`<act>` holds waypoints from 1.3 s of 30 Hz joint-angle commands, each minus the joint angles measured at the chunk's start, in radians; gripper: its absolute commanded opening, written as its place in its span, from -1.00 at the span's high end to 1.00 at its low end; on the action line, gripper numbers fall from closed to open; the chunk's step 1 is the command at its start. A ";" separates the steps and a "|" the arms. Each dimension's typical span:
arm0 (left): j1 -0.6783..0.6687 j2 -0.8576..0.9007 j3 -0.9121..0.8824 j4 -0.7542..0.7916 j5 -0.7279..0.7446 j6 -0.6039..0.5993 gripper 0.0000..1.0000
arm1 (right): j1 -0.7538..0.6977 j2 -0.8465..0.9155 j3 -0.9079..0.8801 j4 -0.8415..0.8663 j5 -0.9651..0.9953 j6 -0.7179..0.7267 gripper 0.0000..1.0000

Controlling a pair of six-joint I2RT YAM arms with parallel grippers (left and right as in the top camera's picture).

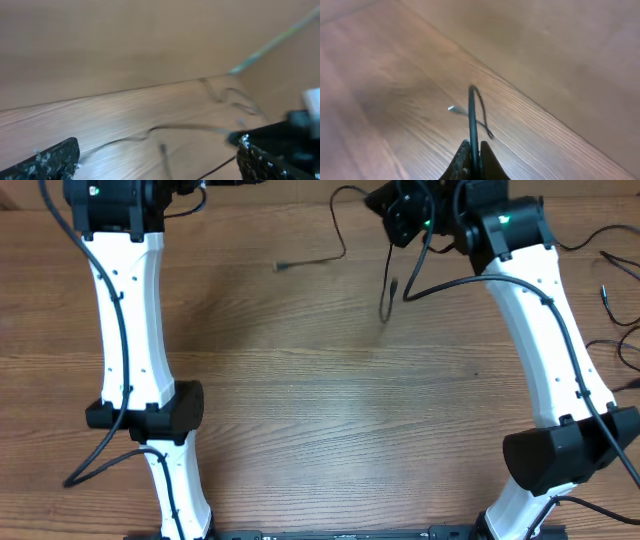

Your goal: Untangle cables

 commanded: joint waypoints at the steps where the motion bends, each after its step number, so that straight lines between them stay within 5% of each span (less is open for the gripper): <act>1: -0.008 -0.089 0.024 -0.034 -0.222 0.077 -1.00 | -0.030 -0.051 0.005 0.016 0.156 0.083 0.92; 9: -0.039 -0.146 0.024 -0.102 -0.277 0.104 -1.00 | -0.156 -0.117 0.086 0.045 0.446 0.157 0.92; 15: -0.124 -0.178 0.024 -0.119 -0.467 0.116 -1.00 | -0.303 -0.185 0.171 0.026 0.668 0.276 0.92; 27: -0.178 -0.188 0.024 -0.111 -0.507 0.120 -1.00 | -0.616 -0.407 0.211 -0.081 0.853 0.381 0.92; 39: -0.179 -0.188 0.024 -0.142 -0.504 0.131 -1.00 | -0.954 -0.383 0.211 0.016 0.853 0.381 0.92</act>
